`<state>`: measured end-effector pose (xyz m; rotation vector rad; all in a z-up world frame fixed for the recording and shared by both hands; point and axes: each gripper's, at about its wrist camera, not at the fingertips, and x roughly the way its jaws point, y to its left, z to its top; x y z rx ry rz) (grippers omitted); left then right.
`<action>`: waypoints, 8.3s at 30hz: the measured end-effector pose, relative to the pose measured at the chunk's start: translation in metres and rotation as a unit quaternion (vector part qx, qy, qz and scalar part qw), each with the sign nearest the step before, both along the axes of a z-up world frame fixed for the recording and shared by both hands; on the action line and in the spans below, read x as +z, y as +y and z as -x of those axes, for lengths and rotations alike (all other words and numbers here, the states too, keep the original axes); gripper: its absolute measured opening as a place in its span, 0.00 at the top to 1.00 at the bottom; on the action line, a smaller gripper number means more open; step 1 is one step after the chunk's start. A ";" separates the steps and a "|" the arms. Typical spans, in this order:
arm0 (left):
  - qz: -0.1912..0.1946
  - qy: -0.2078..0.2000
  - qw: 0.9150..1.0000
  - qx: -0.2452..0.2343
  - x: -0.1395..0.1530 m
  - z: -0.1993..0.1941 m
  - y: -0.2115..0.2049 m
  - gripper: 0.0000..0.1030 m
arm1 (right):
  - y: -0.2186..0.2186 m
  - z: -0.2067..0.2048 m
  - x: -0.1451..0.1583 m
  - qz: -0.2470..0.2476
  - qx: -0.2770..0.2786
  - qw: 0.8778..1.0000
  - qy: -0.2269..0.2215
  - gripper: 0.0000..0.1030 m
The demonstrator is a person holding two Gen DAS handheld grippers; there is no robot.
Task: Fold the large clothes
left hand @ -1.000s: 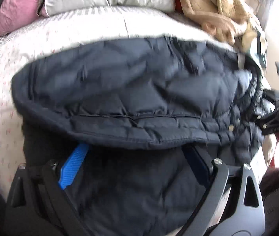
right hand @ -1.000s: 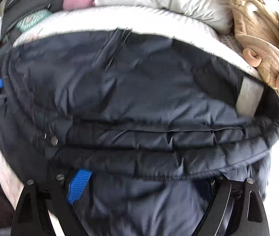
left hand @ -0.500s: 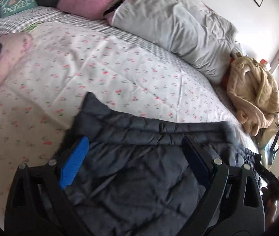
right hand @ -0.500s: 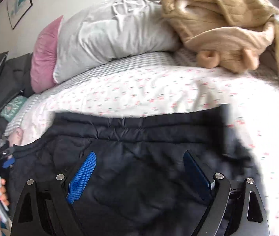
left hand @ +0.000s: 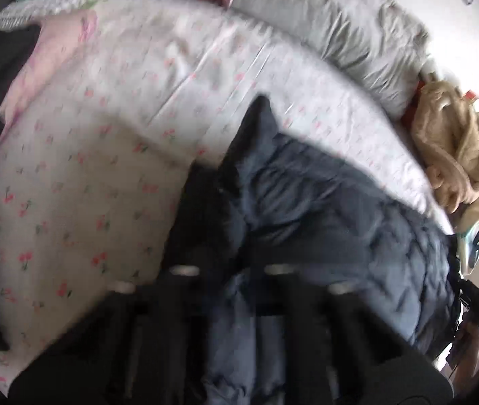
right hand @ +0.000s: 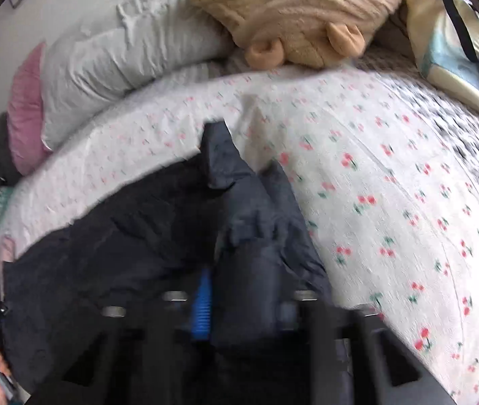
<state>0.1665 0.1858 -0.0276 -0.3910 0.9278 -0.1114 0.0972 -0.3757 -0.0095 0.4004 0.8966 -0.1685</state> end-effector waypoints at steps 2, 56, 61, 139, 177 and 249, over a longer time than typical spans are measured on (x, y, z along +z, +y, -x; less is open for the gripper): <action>0.003 -0.062 0.998 -0.001 0.018 0.003 -0.002 0.96 | 0.008 0.000 0.016 0.028 0.009 0.999 -0.045 0.88; 0.099 0.165 0.973 0.128 -0.014 0.123 0.023 0.10 | 0.071 0.060 0.062 0.038 0.061 0.997 -0.042 0.15; 0.100 0.166 0.972 0.132 -0.022 0.140 0.011 0.10 | 0.096 0.059 0.057 0.052 0.082 0.995 -0.035 0.15; -0.063 -0.092 0.855 -0.506 0.043 0.186 -0.251 0.34 | 0.099 -0.016 0.016 -0.292 0.145 0.944 -0.060 0.33; -0.011 -0.074 0.916 -0.395 0.042 0.127 -0.229 0.31 | 0.065 0.057 0.012 -0.271 0.076 0.960 0.014 0.06; 0.145 0.062 0.948 -0.276 0.009 0.028 -0.276 0.06 | -0.090 0.133 -0.017 -0.166 -0.064 0.983 -0.045 0.37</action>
